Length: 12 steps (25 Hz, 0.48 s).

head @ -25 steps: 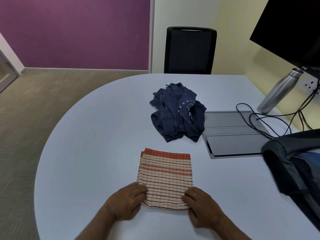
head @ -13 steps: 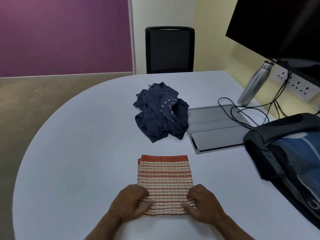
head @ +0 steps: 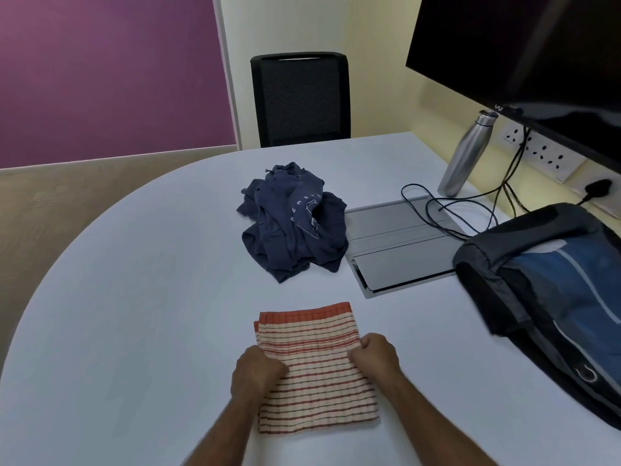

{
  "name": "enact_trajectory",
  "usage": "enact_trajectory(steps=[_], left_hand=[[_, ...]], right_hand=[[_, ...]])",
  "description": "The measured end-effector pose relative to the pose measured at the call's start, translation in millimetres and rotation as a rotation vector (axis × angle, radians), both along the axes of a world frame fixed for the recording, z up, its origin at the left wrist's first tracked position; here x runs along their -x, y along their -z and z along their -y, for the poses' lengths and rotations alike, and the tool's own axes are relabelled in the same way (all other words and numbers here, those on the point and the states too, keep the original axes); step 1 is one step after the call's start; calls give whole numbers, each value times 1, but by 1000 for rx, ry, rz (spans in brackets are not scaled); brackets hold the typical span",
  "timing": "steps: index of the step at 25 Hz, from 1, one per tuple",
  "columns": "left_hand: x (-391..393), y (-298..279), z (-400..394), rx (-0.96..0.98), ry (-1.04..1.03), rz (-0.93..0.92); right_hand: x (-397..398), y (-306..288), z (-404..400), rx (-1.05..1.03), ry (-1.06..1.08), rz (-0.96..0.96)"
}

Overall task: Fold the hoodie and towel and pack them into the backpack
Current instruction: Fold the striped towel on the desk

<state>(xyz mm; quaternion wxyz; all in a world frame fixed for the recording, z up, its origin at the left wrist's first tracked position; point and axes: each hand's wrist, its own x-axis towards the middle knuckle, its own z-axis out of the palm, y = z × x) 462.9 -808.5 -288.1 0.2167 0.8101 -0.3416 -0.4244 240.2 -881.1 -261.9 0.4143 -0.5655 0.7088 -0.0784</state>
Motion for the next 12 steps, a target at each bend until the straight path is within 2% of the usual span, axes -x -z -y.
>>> enact_trajectory(steps=[2, 5, 8, 12], left_hand=[[5, -2, -2, 18, 40, 38], [24, -8, -3, 116, 42, -72], [56, -15, -4, 188, 148, -131], [117, -23, -5, 190, 269, -239]], right_hand=[[4, -2, -3, 9, 3, 12], [18, -6, -11, 21, 28, 4], [48, -15, -20, 53, 80, -26], [110, -27, -33, 71, 153, -59]])
